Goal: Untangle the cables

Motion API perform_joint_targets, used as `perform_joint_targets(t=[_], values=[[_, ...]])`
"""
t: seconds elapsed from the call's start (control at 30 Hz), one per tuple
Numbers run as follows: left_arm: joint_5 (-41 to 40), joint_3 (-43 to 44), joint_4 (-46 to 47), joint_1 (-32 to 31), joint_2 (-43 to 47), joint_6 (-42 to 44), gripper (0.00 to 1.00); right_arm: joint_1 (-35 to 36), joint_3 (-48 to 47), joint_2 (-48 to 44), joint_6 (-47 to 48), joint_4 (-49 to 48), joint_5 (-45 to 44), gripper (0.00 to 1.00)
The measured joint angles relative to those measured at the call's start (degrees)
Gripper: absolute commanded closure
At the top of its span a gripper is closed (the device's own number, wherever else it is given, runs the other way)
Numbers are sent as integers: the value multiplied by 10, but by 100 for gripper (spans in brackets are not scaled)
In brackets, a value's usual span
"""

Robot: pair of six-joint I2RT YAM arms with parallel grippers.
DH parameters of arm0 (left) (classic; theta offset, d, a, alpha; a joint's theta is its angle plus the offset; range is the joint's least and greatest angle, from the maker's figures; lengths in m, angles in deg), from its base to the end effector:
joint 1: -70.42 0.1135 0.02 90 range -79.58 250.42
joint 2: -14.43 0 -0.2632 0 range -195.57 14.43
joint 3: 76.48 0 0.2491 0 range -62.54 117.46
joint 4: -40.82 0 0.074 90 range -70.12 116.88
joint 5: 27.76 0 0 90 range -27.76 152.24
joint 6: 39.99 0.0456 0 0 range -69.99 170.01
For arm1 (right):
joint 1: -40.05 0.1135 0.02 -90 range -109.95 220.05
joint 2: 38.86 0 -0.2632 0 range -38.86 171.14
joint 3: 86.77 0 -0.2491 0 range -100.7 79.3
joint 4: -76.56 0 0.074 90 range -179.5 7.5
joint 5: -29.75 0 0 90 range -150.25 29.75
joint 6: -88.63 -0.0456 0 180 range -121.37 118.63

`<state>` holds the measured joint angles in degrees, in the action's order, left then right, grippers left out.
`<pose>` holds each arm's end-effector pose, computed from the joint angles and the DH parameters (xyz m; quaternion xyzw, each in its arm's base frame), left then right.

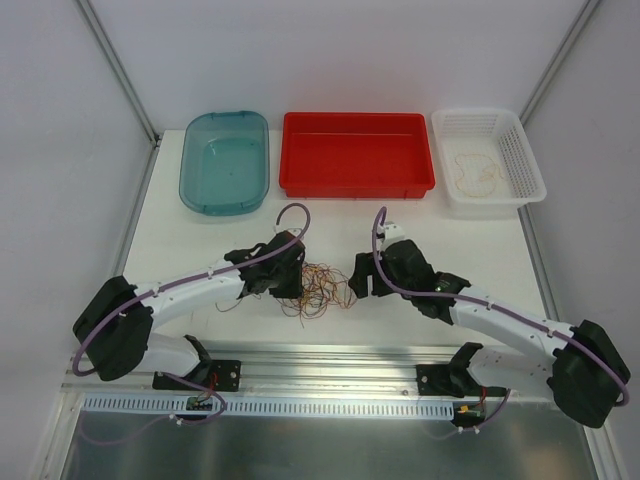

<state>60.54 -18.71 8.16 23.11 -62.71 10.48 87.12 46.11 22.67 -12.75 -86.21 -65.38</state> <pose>0.1841 -0.1975 0.1932 0.0593 0.9436 -0.2134 0.2459 0.1647 0.1711 0.2202 -0.2465 0.8369 0.2037 0.4441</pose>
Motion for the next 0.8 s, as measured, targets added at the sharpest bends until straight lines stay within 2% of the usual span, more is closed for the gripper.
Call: perform_joint_targets(t=[0.1, 0.2, 0.33, 0.53, 0.8], values=[[-3, -1, 0, 0, 9, -3, 89, 0, 9, 18, 1, -11, 15, 26], [-3, -1, 0, 0, 11, -4, 89, 0, 11, 35, 6, -23, 39, 33], [-3, -2, 0, -1, 11, -4, 89, 0, 11, 58, 16, -40, 56, 36], [-3, -4, 0, -4, 11, -2, 89, 0, -1, 98, 61, -45, 84, 33], [1, -4, 0, -4, 12, 3, 89, 0, -97, 149, 178, -14, 115, 30]])
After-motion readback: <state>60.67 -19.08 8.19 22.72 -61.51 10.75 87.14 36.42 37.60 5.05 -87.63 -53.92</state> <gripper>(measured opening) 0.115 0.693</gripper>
